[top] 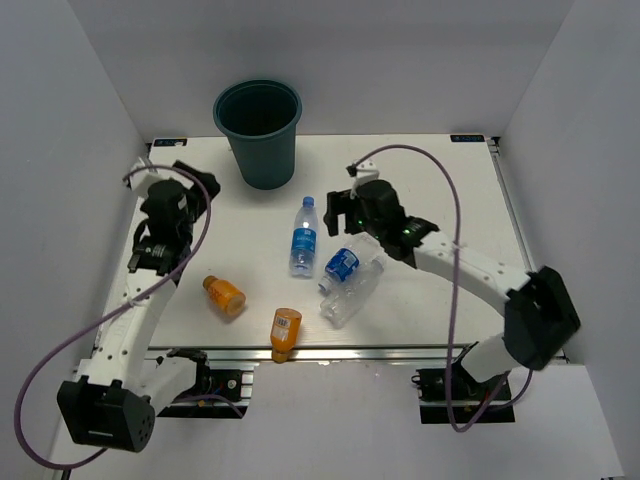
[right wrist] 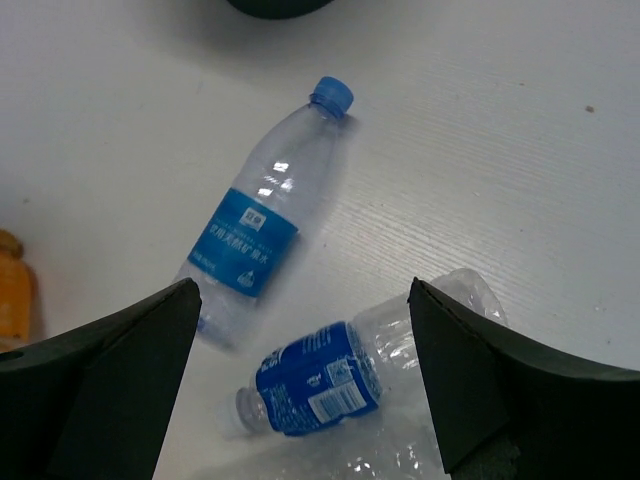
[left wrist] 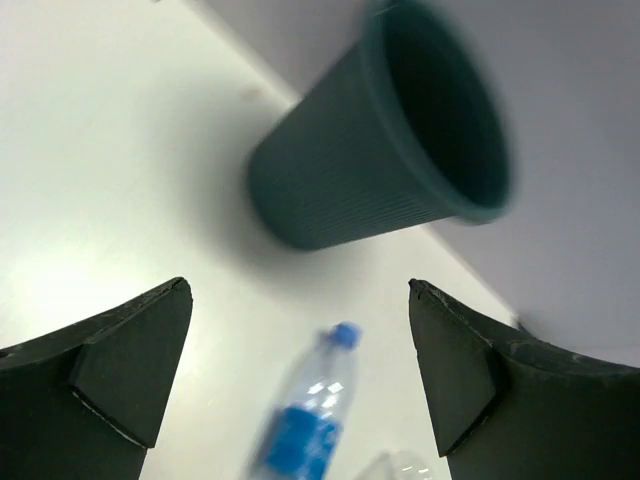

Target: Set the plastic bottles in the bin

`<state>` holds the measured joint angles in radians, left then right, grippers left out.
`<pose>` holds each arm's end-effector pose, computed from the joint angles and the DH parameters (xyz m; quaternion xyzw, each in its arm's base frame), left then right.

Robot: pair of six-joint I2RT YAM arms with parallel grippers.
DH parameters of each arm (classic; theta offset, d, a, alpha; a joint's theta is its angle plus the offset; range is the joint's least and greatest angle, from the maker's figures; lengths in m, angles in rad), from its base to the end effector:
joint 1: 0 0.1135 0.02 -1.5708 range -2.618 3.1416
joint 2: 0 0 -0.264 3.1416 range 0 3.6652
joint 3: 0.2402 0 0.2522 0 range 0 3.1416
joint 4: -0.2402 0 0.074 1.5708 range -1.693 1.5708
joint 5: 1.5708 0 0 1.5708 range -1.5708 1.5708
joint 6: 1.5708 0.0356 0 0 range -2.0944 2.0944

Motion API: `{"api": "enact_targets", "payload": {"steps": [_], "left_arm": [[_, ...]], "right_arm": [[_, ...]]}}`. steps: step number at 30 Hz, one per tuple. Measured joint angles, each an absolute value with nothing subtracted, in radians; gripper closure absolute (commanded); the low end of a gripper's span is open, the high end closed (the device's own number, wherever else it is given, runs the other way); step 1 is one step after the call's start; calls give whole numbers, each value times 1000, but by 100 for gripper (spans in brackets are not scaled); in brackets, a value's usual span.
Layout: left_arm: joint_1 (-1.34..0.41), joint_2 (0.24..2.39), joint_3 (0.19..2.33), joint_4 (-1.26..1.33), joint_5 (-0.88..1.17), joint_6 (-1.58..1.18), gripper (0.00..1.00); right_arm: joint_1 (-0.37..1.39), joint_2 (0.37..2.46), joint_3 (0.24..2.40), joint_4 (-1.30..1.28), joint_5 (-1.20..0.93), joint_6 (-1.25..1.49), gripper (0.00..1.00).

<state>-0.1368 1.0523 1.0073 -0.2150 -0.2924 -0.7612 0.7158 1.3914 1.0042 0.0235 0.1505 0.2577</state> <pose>0.2402 -0.0227 0.3639 -0.3254 0.7192 -0.1577 0.5933 0.2483 0.2089 0.2975 -0.1448 0.8092 0.2100 0.5292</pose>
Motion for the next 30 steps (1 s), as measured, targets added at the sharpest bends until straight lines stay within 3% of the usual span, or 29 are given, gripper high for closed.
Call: {"api": "enact_targets", "payload": {"steps": [8,16,19,24,26,30], "left_arm": [[-137,900,736,-464,-413,-917,2],[-137,817,636,-587,-457,-982,2],[-137,810,581,-603,-447,-996,2],[-137,814,534,-609,-423,-1004,2],[-137,818,533,-607,-421,-1004,2],[-137,828,529,-600,-419,-1004,2]], "right_arm": [[868,1794,1308,-89,424,346,11],[898,2003,1399,-149,466,497,11],[896,2054,1403,-149,444,524,17],[892,2088,1425,-116,398,528,49],[892,2087,1423,-75,357,518,56],[891,2040,1360,35,217,451,58]]}}
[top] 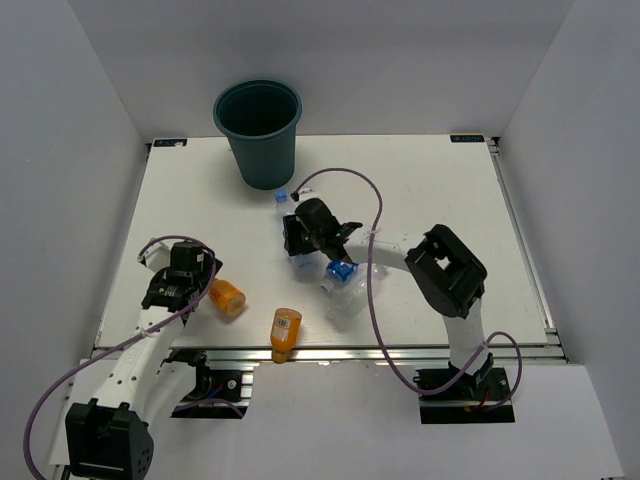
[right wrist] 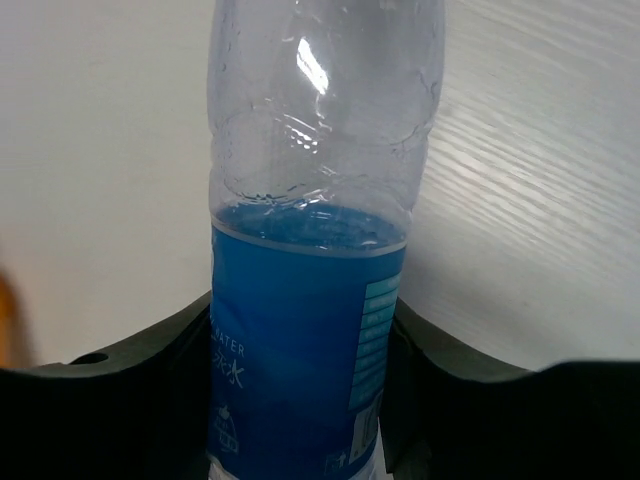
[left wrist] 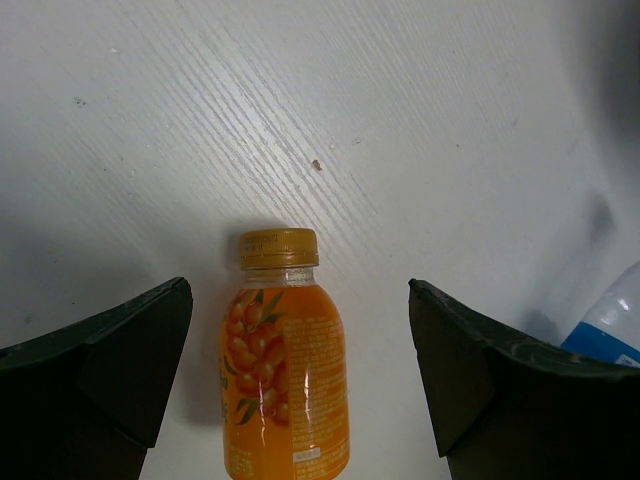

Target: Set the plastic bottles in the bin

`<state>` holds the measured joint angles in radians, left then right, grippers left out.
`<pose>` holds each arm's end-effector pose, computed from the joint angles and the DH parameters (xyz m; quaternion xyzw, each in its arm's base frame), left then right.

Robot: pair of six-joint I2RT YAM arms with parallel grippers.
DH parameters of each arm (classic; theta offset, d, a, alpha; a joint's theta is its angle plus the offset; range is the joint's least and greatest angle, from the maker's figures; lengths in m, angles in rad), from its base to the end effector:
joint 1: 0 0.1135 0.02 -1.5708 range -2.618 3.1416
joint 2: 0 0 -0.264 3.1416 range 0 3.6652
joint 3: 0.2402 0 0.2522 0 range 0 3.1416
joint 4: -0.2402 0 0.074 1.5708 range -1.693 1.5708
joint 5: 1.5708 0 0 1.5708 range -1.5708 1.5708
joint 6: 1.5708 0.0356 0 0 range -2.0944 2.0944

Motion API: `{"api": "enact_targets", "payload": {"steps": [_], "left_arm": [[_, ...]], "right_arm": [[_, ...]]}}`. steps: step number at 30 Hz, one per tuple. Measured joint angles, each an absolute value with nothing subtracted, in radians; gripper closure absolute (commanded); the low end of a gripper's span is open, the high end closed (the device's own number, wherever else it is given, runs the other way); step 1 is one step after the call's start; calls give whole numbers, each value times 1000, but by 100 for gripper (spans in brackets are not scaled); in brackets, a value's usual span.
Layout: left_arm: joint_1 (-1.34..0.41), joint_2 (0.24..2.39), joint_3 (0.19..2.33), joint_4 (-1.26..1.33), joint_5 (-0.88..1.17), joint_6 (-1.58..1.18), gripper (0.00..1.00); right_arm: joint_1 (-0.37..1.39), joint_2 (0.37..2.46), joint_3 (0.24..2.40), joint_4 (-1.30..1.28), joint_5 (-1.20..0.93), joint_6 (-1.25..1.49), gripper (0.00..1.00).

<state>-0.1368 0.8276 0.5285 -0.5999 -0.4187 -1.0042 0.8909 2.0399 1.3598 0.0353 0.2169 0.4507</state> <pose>0.1599 -0.0074 0.2097 -0.4502 0.8092 -0.0090 0.3773 0.2917 0.3486 0.1762 -0.1470 0.8786 0.2001 0.4080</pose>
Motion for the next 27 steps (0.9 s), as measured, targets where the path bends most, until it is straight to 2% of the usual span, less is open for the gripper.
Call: {"api": "enact_targets", "payload": {"steps": [5,8,14,18,22,23,24,27], "left_arm": [[-137,841,513,-597,-407,-1004,2],[-137,855,506,-590,-397,-1003,2],[-137,886,492,-569,-369,-1002,2],[-137,892,481,-561,-356,-1002,2],[-137,890,466,-563,-355,-1003,2],[-137,890,464,-567,-356,-1002,2],[-137,889,463,-569,-356,-1000,2],[-137,880,458,-565,-354,-992,2]], "right_arm": [[891,1894,1306,146,-27,295,61],[891,1803,1337,199,-104,205,61],[857,1806,1598,253,-156,101,59],[812,1946,1880,287,-96,91,56],[785,2123,2074,413,30,74,49],[781,2179,2125,445,67,67,38],[778,2239,2182,466,95,62,32],[775,2437,2370,553,171,19,19]]}}
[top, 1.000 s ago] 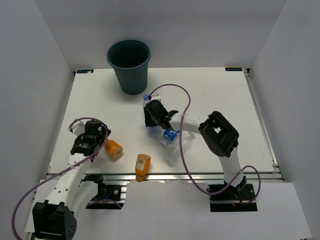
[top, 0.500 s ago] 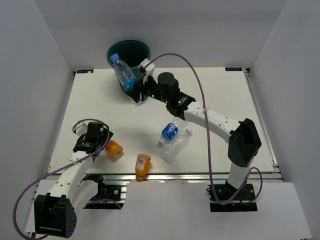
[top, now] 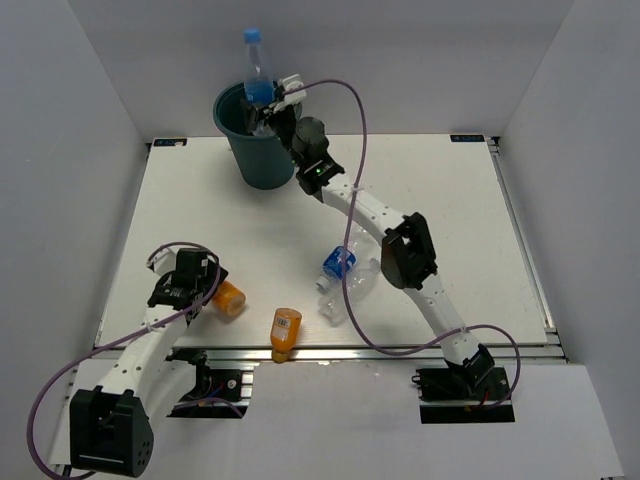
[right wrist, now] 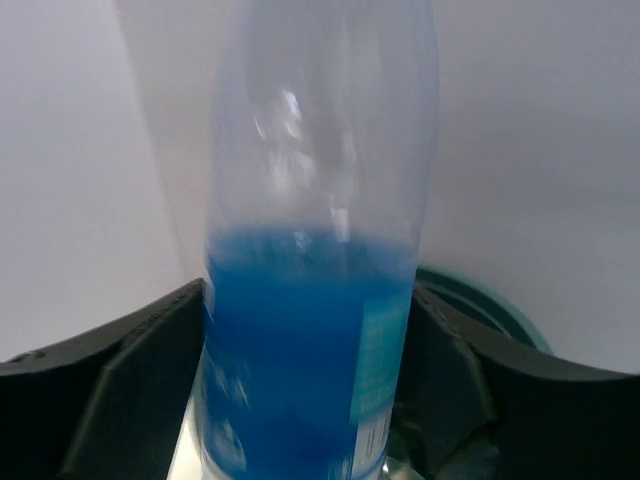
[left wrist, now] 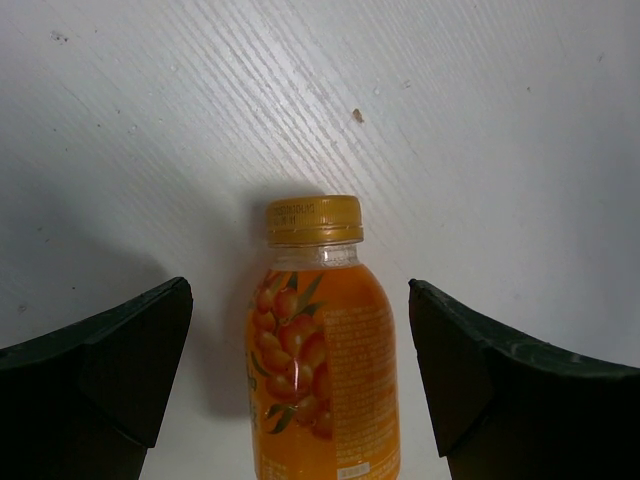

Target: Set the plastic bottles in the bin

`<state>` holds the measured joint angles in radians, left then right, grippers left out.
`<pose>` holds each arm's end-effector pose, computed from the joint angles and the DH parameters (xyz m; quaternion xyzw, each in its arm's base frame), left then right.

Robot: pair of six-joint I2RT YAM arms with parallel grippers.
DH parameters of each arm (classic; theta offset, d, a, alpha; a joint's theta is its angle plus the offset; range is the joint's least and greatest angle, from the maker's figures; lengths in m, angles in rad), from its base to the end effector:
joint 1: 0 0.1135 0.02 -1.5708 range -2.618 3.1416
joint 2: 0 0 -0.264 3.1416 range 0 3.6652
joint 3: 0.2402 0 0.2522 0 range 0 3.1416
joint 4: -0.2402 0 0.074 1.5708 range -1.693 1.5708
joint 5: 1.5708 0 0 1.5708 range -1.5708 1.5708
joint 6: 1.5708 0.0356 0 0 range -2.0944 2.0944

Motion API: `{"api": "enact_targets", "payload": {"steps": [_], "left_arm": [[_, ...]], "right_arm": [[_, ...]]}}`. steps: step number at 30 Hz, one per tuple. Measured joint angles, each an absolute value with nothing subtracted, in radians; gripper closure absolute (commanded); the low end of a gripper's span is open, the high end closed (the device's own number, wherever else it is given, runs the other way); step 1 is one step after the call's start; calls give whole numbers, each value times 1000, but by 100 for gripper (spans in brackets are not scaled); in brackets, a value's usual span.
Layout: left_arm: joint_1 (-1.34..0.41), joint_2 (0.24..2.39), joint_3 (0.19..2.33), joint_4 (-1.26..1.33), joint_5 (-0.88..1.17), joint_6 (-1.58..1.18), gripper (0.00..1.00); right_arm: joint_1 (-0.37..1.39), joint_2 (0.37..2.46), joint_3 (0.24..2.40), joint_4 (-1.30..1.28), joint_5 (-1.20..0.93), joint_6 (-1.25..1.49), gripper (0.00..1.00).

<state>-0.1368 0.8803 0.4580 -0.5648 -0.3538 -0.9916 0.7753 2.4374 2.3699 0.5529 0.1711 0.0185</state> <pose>0.1593 -0.0095 0.1817 -0.4369 0.8370 -0.0090 0.3295 0.4086 0.3919 0.3787 -0.1221 0.5052 0.2891 0.8039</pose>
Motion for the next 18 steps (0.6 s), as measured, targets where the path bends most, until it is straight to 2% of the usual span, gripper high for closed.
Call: {"api": "enact_targets", "payload": {"steps": [2,8,18], "left_arm": [[-137,871,445,-557,-345,-987,2],[-137,863,398,-527,-293,-985,2],[-137,875,381,-488,-270,-987,2]], "right_arm": [[773,2514,2410,594,201,4,11],[757,2540,2373,609,218,19,11],[742,2332,2254,617,168,19,11]]}}
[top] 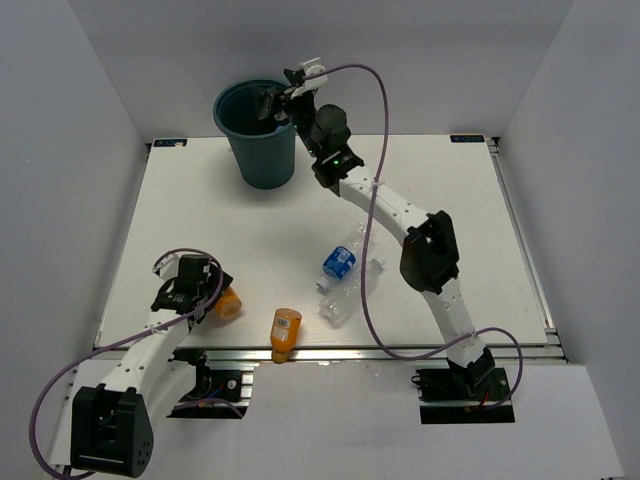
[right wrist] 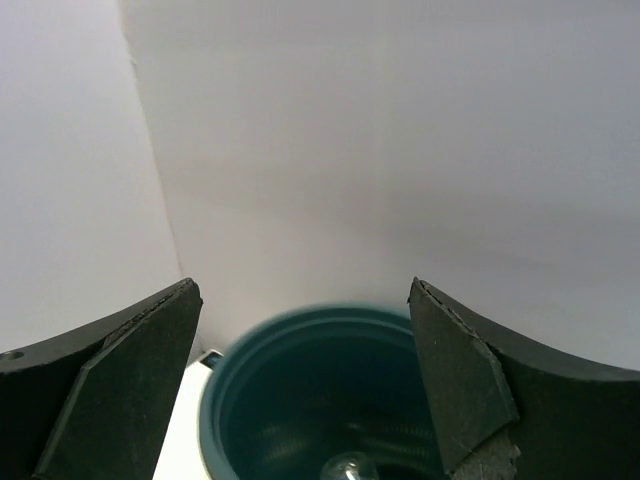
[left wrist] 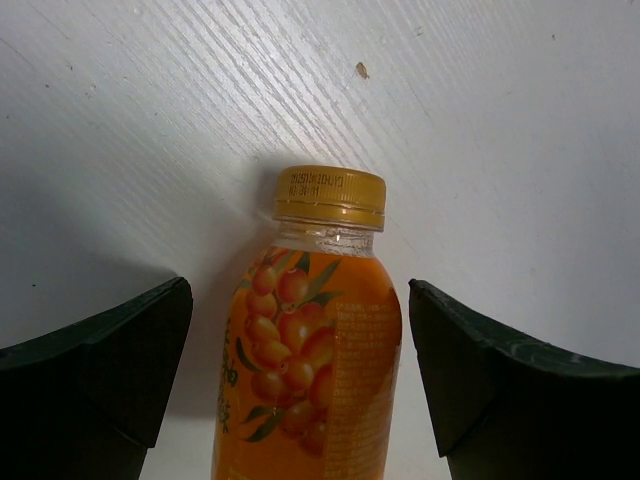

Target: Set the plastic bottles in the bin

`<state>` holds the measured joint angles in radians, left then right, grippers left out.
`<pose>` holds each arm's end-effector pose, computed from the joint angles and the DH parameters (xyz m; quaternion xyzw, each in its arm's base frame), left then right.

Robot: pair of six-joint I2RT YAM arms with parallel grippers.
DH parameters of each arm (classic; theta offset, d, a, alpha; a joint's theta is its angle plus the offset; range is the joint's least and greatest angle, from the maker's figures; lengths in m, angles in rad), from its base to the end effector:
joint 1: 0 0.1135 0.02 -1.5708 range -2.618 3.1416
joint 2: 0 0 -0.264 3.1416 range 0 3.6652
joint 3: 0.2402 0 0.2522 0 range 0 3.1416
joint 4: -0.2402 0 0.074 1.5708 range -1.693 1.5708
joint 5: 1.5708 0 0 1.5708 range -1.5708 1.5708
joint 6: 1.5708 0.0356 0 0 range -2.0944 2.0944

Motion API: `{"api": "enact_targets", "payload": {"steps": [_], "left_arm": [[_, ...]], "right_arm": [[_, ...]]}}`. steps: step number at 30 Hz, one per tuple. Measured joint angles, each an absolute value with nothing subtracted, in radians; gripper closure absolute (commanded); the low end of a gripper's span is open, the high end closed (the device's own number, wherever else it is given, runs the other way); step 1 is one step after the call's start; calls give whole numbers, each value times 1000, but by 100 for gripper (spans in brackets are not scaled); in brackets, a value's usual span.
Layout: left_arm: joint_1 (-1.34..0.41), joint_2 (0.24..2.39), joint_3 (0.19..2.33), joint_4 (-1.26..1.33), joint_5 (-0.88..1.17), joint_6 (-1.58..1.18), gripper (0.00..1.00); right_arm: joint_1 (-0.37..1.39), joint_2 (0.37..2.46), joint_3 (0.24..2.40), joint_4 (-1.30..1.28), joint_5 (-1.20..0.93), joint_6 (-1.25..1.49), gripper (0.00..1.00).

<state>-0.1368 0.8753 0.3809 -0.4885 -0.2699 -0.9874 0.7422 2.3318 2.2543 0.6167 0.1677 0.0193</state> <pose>0.1549 -0.0117 0.1626 -0.4268 0.8478 -0.0441 0.3116 0.4053 0.3637 0.4015 -0.1057 0.4855 0.2838 0.8201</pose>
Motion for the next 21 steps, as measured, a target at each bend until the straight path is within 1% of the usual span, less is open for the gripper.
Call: {"api": "enact_targets", "payload": {"steps": [3,6,10,11,14,15,16,18,21], "left_arm": [[-137,876,366,-475,-264,-989,2],[-137,881,360,-465,-257,-989,5],[-137,891,355,-443,-249,-992,15],[-137,897,354,-437,-248,-992,22],[-137,913,355,-420,-240,-992,35],[-137,917,356,-414,-238,-987,49],[-137,922,358,-412,-235,-986,56],[-137,932,376,-420,-232,-984,65],[-137,937,451,-451,-236,-974,69]], "right_arm": [[743,2239,2185,596,137,18,11],[743,2096,2030,555,128,19,11],[744,1855,1732,511,160,25,11],[744,1785,1645,509,175,27,11],[743,1584,1392,489,239,36,11],[740,1510,1290,503,275,42,11],[735,1452,1212,496,306,50,11],[709,1360,1078,477,353,84,11],[595,1285,938,389,355,188,11]]}}
